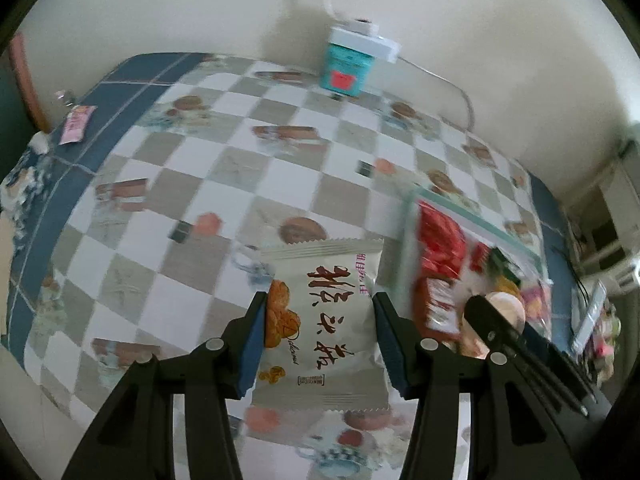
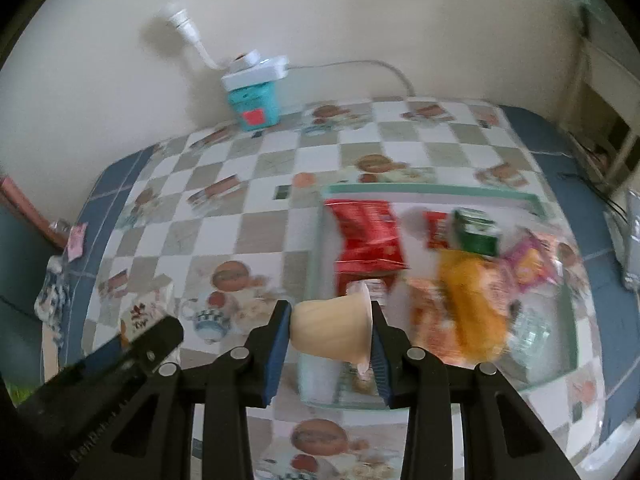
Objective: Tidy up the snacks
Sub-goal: 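Carry the pastry bag and jelly cup over the tray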
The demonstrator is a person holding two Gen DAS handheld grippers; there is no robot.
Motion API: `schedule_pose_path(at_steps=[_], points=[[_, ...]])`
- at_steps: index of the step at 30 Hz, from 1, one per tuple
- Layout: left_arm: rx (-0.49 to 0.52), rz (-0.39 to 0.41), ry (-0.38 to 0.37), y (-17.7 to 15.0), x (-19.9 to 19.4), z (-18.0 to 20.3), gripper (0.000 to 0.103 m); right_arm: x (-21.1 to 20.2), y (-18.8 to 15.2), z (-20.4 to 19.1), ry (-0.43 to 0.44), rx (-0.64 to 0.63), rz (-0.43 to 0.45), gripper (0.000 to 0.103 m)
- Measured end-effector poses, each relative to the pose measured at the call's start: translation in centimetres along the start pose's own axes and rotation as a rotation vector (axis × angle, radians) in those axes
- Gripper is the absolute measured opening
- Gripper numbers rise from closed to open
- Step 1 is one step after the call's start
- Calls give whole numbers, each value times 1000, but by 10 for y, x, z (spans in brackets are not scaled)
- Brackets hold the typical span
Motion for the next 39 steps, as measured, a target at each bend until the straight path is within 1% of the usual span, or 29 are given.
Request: schedule_pose_path(at_steps=[5, 11, 17, 22, 28, 39], points=[[85, -4, -47, -11, 2, 40, 54, -2, 0, 46, -64, 76, -13, 40], [172, -44, -102, -33, 11, 85, 54, -7, 3, 104, -150, 165, -4, 40], [262, -88, -120, -56, 21, 119, 54, -3, -9, 152, -217, 244, -49, 40], [280, -117, -121, -67, 30, 128, 54, -1, -13, 165, -225, 267, -65, 40], [272, -125, -118, -69, 38, 126, 54, 7, -24, 161, -220, 262, -116, 40], [260, -134, -110, -73, 55, 128, 54, 13, -32, 156, -214, 248, -159, 40]])
Point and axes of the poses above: each gripper's, at about its wrist camera, not at the fingertips, and x roughly the way its jaws point, z to its right, y to its top, the point moved 8 cm from there along x, roughly the way its jaws point, and after that the axes turned 13 degrees about z, right-handed, at the moved point
